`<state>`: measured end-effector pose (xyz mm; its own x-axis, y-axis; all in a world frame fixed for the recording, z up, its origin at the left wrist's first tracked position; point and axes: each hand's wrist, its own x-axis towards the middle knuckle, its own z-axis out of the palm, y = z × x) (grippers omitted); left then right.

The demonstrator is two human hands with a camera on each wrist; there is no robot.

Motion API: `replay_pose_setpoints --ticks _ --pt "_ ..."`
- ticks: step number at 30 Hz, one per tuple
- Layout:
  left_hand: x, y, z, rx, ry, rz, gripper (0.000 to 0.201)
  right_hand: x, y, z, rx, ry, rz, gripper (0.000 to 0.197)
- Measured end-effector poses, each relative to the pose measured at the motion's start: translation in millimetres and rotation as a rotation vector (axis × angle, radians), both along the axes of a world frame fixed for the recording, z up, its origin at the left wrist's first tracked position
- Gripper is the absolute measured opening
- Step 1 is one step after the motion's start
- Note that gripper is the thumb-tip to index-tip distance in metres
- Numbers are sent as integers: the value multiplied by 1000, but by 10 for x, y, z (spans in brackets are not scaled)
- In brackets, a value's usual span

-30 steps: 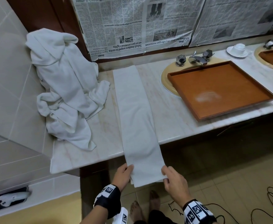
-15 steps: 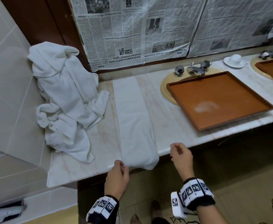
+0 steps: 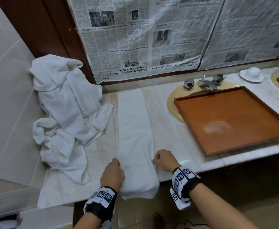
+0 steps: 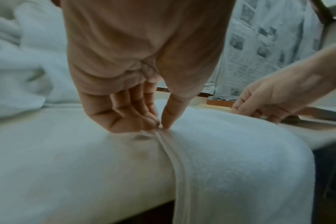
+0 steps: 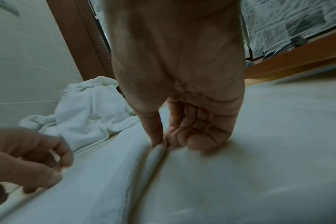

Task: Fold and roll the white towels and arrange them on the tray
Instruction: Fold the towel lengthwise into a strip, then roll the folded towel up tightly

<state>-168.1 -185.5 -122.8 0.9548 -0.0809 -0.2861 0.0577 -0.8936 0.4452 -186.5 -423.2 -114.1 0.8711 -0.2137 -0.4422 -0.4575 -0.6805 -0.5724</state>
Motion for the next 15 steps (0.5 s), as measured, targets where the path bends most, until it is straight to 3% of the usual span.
replay_pose_setpoints --ticks 3,6,9,15 --pt "1 -133 -28 70 -100 -196 46 54 -47 10 17 -4 41 10" --pt "-29 -212 -105 183 -36 -298 71 115 -173 -5 40 -15 40 8" --pt "-41 -208 -204 274 17 -294 69 169 -339 -38 54 -42 2 6" --pt "128 -309 -135 236 81 -277 52 252 -357 -42 11 -110 46 8"
